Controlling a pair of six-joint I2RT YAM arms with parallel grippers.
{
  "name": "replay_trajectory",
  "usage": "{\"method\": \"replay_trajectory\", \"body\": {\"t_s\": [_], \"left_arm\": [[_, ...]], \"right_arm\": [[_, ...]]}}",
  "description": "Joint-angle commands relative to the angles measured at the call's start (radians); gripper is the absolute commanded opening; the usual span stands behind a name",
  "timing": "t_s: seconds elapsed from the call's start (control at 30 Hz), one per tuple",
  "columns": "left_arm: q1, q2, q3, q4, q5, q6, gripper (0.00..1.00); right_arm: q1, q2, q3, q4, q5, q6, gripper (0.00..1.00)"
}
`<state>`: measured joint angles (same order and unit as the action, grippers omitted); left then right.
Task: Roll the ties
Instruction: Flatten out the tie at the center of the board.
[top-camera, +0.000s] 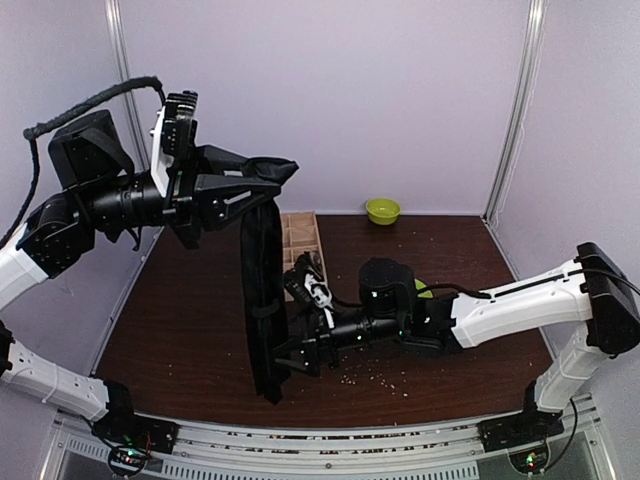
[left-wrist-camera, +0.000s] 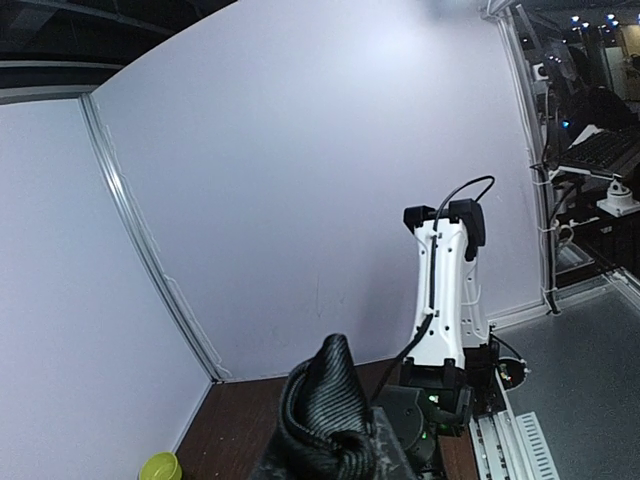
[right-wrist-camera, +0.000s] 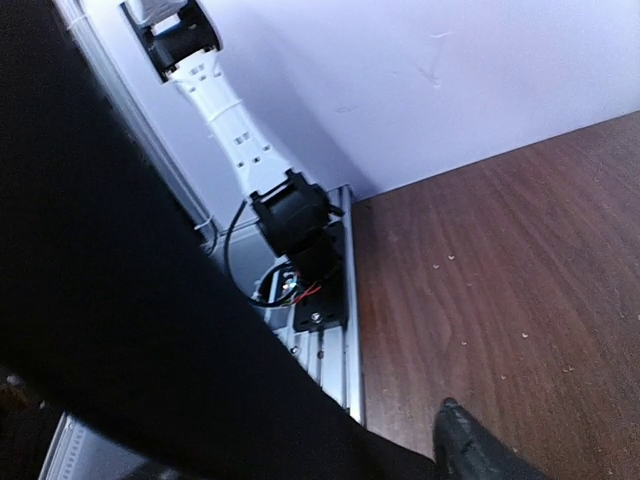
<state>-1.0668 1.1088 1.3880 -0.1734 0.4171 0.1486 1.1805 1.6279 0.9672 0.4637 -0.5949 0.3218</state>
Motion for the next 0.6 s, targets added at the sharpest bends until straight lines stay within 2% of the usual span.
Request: {"method": "replay_trajectory", "body": {"t_s": [0.0, 0.13, 0.2, 0.23, 0.3, 0.37, 0.5, 0.57], "left_arm": [[0.011, -0.049, -0.007, 0.072, -0.106, 0.015, 0.00], [0.025, -0.105, -0.080, 0.118, -0.233, 0.013, 0.00], [0.036, -0.126, -0.125, 0.152, -0.302, -0.002, 0.00], [0.041, -0.132, -0.150, 0.162, -0.333, -0.008, 0.00], [0.048, -0.141, -0.187, 0.162, -0.403, -0.022, 0.00], [0.055, -0.143, -0.227, 0.154, -0.489, -0.039, 0.00], [0.059, -0.126, -0.339, 0.145, -0.654, -0.094, 0.00], [0.059, -0.116, -0.437, 0.185, -0.684, -0.139, 0.00]], "right_arm": [[0.018, 0.043, -0.013, 0.154, -0.055, 0.070, 0.56], [0.000, 0.040, -0.068, 0.204, -0.026, 0.132, 0.26], [-0.015, 0.024, -0.091, 0.211, -0.020, 0.167, 0.03], [-0.025, 0.009, -0.101, 0.193, -0.015, 0.180, 0.00], [-0.043, -0.053, -0.143, 0.149, 0.004, 0.188, 0.00], [-0.063, -0.123, -0.188, 0.032, 0.043, 0.174, 0.00], [-0.100, -0.243, -0.197, -0.376, 0.140, 0.102, 0.00], [-0.130, -0.286, -0.192, -0.577, 0.195, 0.073, 0.00]]}}
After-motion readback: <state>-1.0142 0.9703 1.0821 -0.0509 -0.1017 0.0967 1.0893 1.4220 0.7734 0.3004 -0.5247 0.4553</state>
